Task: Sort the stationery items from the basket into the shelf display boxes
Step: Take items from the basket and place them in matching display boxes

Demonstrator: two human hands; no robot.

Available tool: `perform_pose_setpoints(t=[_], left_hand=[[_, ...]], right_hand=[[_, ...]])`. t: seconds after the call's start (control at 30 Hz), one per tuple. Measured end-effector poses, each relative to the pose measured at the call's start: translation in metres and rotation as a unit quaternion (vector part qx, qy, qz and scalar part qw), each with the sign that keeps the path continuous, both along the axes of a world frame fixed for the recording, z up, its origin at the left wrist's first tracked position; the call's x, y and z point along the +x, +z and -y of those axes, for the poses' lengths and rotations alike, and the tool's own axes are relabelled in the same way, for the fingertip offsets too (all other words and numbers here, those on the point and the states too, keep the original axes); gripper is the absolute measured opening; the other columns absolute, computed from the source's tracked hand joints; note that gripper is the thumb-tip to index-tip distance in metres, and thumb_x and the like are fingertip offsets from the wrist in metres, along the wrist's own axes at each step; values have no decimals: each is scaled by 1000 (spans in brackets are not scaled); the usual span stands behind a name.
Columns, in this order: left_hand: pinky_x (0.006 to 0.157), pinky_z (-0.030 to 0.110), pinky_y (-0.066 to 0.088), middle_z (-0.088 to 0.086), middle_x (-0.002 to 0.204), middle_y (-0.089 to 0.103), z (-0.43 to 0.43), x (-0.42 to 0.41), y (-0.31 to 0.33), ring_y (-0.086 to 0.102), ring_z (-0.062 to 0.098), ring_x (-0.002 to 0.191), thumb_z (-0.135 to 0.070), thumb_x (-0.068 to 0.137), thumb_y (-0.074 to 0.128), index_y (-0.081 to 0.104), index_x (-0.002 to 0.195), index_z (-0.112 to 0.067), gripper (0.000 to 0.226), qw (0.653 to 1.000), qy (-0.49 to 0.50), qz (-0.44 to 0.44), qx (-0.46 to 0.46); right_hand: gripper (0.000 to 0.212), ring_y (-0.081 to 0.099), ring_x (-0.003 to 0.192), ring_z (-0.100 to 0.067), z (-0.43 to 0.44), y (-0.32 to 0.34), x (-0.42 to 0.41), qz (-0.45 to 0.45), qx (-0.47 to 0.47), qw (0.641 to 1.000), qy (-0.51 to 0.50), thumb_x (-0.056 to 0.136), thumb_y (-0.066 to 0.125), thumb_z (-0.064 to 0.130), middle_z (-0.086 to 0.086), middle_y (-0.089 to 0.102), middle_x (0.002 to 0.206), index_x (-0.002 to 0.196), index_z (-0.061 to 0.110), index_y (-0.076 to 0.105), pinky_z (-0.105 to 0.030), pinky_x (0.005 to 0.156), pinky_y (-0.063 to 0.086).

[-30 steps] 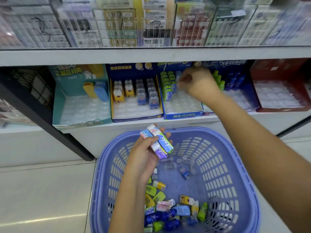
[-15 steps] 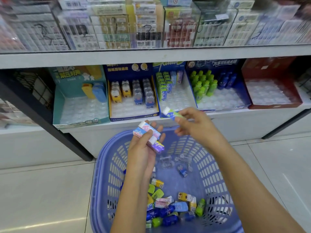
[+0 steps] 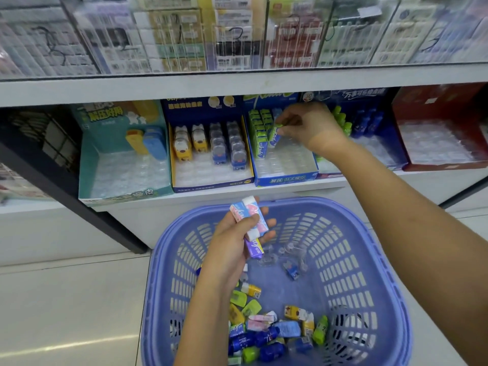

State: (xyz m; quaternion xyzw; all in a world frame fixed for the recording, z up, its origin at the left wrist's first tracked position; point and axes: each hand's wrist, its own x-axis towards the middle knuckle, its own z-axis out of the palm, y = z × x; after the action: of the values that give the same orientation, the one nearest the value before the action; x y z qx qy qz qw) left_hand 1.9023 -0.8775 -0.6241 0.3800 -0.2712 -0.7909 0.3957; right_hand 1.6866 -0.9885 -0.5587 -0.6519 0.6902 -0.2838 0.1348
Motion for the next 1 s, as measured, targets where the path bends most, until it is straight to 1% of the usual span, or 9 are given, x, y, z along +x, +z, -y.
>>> perform_pose_setpoints(t=[0.1,0.2,0.37,0.5,0.6,0.7,0.77,0.87,1.0], left_hand=[[66,29,59,7,95,74,3,1,-4,72,24,85,2,93,46,63,111,-12,28,1000,4,-3,0],[70,32,60,10,97,74,5,2,-4,72,27,88,1,94,46,62,112,-10,26,1000,6,-11,8],[75,36,60,13,98,73,5,1,0,72,29,88,-1,96,37,58,116,-3,29,997,-4,-66,36],[78,39,57,14,99,73,3,1,5,72,29,87,-9,98,30,57,117,-2,33,992,-3,-106,73],[86,43,54,14,99,73,2,2,5,70,29,91,-14,100,32,57,115,-4,31,991,15,-109,76],[94,43,49,16,106,70,1,-1,8,67,30,99,-15,100,33,57,115,0,32,989,30,-125,72],[90,37,53,20,106,70,-2,-3,11,69,27,98,-17,100,32,56,113,4,35,986,25,-147,71],[73,28,58,15,91,73,-6,-6,11,72,20,85,-23,102,30,57,107,3,38,987,23,-143,65],[83,29,55,11,105,72,-11,-7,15,69,16,96,-34,103,26,58,115,-3,46,992,-13,-115,50]], right_hand=[[20,58,80,-6,6,7,-4,-40,39,998,34,79,74,14,5,63,88,99,18,71,-12,73,42],[22,55,78,-5,11,5,-1,-52,51,997,18,78,75,16,6,62,88,99,17,72,-4,63,38],[20,56,83,-8,18,4,11,-77,71,994,20,78,75,13,-5,69,102,98,12,73,-16,79,41],[24,59,92,-20,3,9,19,-118,60,991,-5,81,71,15,-8,64,107,104,11,66,-19,76,38],[25,56,58,-11,-42,4,34,42,45,998,-30,72,80,24,-1,61,73,79,16,57,-21,54,41],[30,54,44,-2,-101,-7,66,188,145,971,21,62,85,35,5,60,62,72,18,62,-16,46,40],[31,52,49,3,-125,-18,86,200,163,966,16,62,85,35,7,62,67,79,19,66,-12,50,40],[25,52,60,-2,-138,-27,105,150,129,980,-28,68,81,33,3,66,77,83,18,68,-15,58,40],[21,58,63,-8,-136,-21,104,137,131,981,-52,70,79,27,4,65,74,80,15,66,-15,53,44]])
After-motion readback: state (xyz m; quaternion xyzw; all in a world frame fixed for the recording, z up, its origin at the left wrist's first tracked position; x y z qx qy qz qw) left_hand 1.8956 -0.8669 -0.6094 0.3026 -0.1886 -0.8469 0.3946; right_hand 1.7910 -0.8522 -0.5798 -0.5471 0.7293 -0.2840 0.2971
